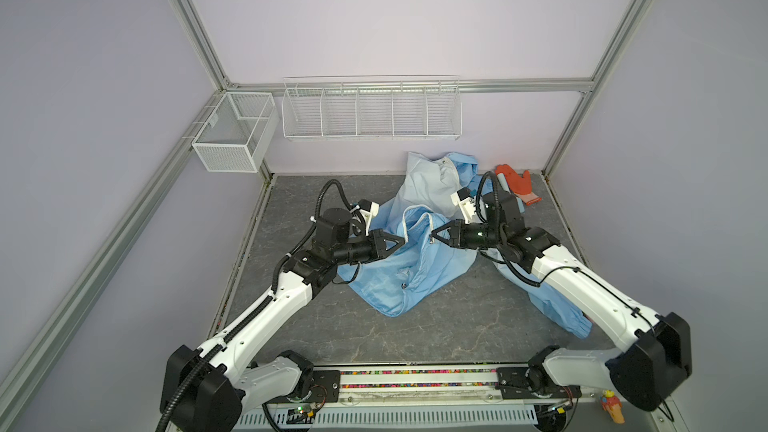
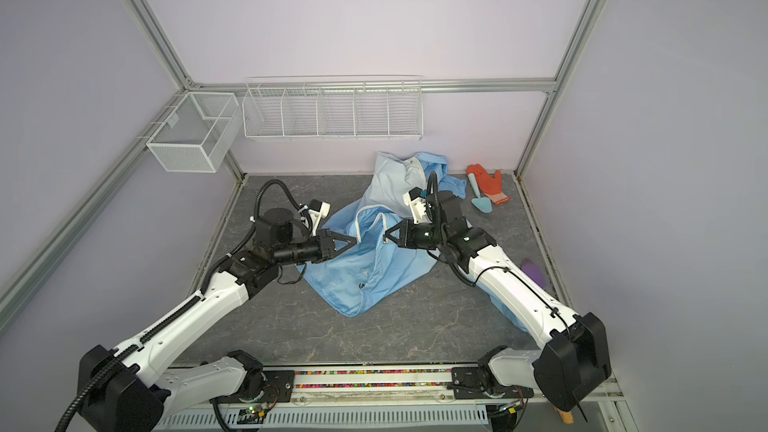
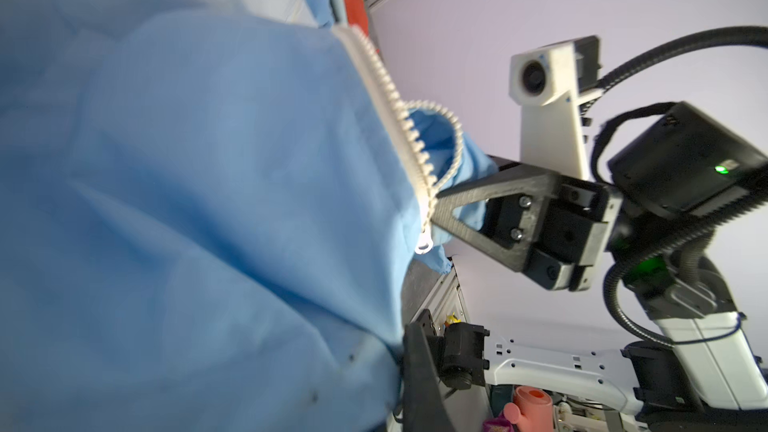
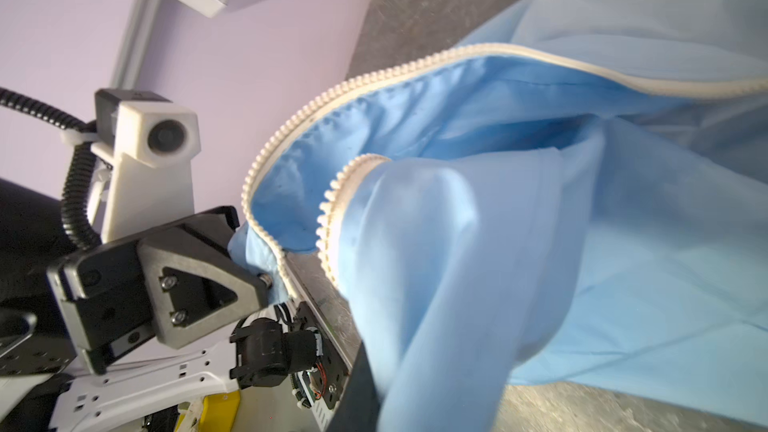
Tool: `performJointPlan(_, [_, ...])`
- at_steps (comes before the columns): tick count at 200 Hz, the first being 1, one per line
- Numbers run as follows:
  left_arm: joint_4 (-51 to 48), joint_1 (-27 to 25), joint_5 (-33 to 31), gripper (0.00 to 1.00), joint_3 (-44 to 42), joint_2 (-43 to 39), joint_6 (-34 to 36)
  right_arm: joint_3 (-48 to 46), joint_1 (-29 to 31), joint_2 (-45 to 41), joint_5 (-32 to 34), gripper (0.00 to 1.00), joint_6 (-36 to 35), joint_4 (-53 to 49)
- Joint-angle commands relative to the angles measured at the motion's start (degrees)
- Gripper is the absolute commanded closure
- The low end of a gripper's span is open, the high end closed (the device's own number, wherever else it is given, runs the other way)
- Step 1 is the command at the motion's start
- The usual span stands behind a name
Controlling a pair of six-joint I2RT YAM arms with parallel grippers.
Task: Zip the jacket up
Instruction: 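Lift both held zipper edges up and away from the robot together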
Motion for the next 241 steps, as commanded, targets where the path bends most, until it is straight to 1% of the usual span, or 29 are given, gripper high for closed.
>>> performJointPlan(1, [-2.3, 0.5, -2.1, 1.0, 6.9, 2.1, 11.1, 2.2, -0.1, -0.3, -5.5, 0.93, -3.5, 5.5])
performJointPlan(15, [-6.8, 1.0, -2.6, 1.0, 12.5, 4.4, 15.7, 4.2, -0.2, 0.1, -6.6, 0.93, -5.0, 5.7])
performJointPlan(28, [-9.3, 2.0, -2.8, 1.0, 16.6, 6.4, 16.7, 5.4, -0.2, 0.2, -7.4, 0.93, -6.4, 6.5])
performJointPlan(42, [-8.5, 3.4, -1.3, 1.0, 18.8, 8.1, 14.6, 6.1, -0.2, 0.1, -6.8, 0.93, -7.5, 7.2])
performJointPlan(65, [-9.5, 5.2, 4.8, 1.0, 23.1, 12.0, 10.8, 7.2, -0.9, 0.4, -7.8, 0.93, -6.6, 9.2])
performJointPlan(75, [-4.6, 5.2, 8.7, 1.0, 22.6, 12.6, 8.4, 7.4, -1.2, 0.9, -9.1, 0.93, -5.2, 10.8])
performJointPlan(92, [9.8, 5.3, 13.4, 1.0, 18.6, 12.0, 2.4, 7.1, -2.1, 1.7, -11.6, 0.93, -2.0, 15.3])
performJointPlan(106, [14.7, 5.3, 11.7, 1.0, 17.1, 11.5, 0.3, 6.2, -2.8, 2.4, -14.1, 0.93, 2.1, 21.5])
performJointPlan(127, [24.7, 5.3, 11.4, 1.0, 14.7, 10.8, -2.8, 5.9, -3.6, 4.1, -17.0, 0.93, 8.1, 30.3])
performJointPlan(154, [31.3, 5.4, 11.5, 1.0, 13.8, 11.0, -5.7, 7.1, -4.5, 6.5, -18.7, 0.93, 13.4, 37.1])
performJointPlan(192, [44.8, 6.3, 14.9, 1.0, 12.8, 15.0, -16.9, 7.8, -5.2, 7.7, -18.4, 0.93, 18.5, 44.1])
performJointPlan(212, [48.3, 6.7, 15.8, 1.0, 12.7, 16.2, -20.0, 7.5, -5.9, 8.5, -18.4, 0.93, 22.6, 49.2])
performJointPlan(236, [49.4, 6.8, 16.6, 1.0, 13.0, 17.3, -20.1, 6.8, -7.3, 10.6, -18.9, 0.93, 30.4, 59.0])
performJointPlan(241, [49.7, 7.0, 16.8, 1.0, 13.1, 17.6, -21.9, 7.0, -7.4, 11.1, -19.2, 0.93, 31.5, 60.3])
